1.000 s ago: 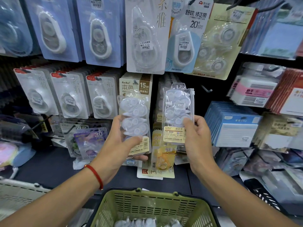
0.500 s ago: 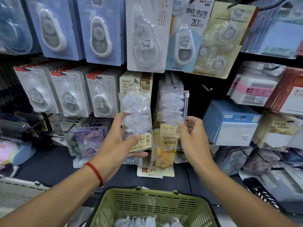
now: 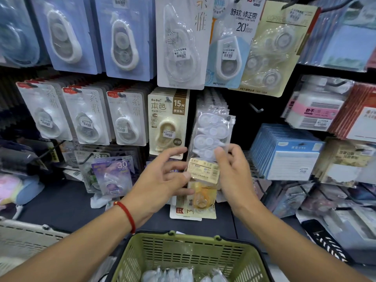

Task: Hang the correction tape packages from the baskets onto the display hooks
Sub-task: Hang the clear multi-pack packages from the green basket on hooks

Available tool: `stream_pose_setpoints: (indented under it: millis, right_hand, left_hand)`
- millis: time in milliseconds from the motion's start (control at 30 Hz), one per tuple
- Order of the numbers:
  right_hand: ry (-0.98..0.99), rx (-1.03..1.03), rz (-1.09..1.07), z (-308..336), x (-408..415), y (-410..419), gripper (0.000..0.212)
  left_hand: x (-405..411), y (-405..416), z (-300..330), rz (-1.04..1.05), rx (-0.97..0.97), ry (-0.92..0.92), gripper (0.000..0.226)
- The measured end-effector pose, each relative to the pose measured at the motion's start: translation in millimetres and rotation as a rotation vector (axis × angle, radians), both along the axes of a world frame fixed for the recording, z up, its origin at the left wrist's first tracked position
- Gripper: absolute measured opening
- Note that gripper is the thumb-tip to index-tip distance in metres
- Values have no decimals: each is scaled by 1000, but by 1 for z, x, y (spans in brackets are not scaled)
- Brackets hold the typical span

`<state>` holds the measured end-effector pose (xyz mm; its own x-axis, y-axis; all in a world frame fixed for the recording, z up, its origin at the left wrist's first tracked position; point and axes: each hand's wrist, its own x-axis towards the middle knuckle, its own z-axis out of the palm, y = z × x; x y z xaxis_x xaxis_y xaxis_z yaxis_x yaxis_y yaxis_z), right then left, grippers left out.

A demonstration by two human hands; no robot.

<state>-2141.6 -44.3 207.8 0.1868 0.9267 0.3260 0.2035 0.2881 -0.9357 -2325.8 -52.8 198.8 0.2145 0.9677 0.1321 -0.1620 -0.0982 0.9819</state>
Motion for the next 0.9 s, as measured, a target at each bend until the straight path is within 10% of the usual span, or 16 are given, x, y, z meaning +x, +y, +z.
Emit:
stream_pose_setpoints:
  millis: [433,700,900]
  right_hand:
    - [30,10,-33,4,16,10,25]
    - [-1045,288,-103,-21,26,30,56]
    - [-1317,26,5,-25,24,61,75]
  left_hand:
    - [2,2,-3,-92,13,14,64]
    - [-16,19,1,264,434,821,67]
    - [-17,28,-6,236,495,1005,75]
